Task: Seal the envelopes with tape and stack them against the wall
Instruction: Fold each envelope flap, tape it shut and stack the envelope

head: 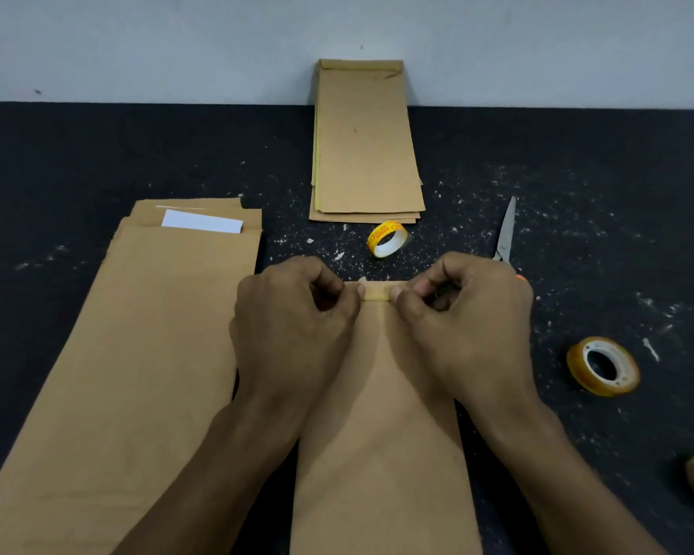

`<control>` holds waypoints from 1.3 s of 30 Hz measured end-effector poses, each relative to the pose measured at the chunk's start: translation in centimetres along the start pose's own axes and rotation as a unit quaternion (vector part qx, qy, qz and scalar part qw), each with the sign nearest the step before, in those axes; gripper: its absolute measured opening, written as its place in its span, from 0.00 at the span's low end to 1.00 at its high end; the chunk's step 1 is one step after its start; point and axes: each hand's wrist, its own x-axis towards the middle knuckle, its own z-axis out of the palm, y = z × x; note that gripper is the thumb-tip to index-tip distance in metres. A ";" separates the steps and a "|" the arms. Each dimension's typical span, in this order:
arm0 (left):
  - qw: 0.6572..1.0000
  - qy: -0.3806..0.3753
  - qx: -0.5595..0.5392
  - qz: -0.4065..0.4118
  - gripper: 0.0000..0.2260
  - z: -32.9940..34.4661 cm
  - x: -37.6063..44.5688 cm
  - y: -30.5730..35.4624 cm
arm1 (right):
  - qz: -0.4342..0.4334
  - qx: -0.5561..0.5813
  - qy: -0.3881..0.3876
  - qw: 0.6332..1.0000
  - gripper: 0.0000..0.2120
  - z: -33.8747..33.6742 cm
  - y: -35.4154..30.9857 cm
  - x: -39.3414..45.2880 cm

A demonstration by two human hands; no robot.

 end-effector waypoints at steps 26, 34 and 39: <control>0.999 -0.038 0.013 -0.032 0.08 -1.5 0.8 -0.5 | -0.023 -0.046 0.002 0.999 0.10 -0.1 0.0 0.0; 0.998 -0.041 0.044 -0.004 0.05 -1.3 0.7 -0.4 | -0.006 -0.152 -0.035 0.988 0.12 -0.4 -1.0 0.2; 0.998 -0.036 0.051 0.000 0.04 -1.3 0.6 -0.2 | 0.011 -0.170 -0.046 0.984 0.11 -0.8 -1.1 0.4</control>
